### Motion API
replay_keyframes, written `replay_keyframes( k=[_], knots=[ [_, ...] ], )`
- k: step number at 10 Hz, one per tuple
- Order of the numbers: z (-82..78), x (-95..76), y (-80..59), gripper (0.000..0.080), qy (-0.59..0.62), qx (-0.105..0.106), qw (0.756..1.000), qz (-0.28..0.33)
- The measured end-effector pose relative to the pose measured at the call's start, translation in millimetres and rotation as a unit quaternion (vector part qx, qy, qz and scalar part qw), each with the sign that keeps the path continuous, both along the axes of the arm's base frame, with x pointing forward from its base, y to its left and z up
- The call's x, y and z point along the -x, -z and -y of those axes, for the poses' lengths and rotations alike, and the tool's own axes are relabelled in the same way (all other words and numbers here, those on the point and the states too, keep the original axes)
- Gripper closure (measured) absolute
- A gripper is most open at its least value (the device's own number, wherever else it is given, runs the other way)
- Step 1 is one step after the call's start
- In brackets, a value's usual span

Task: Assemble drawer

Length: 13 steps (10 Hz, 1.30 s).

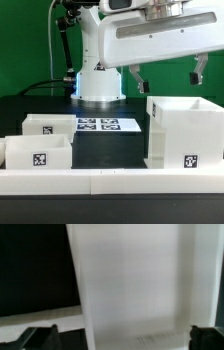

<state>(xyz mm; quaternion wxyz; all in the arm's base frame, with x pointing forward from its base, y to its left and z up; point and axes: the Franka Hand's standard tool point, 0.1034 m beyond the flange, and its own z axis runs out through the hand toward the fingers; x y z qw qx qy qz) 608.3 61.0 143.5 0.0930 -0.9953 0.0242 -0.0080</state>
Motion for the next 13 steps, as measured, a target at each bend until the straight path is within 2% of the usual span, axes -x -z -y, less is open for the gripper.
replay_keyframes(
  k=[2,5,6,10,11,13],
  knots=[
    [40.7,14.4,4.5,0.0151,-0.071,0.022,0.997,0.004],
    [91.6,31.0,23.4,0.0151,-0.096,0.030,0.995,0.006],
    [102.3,33.4,31.9,0.0151,-0.096,0.026,0.995,0.002],
    [102.3,32.7,36.0,0.0151,-0.095,0.025,0.995,-0.001],
    [106.9,34.0,39.7,0.0151,-0.112,0.029,0.993,0.006],
    [125.9,49.4,61.2,0.0151,-0.136,0.042,0.990,0.014]
  ],
)
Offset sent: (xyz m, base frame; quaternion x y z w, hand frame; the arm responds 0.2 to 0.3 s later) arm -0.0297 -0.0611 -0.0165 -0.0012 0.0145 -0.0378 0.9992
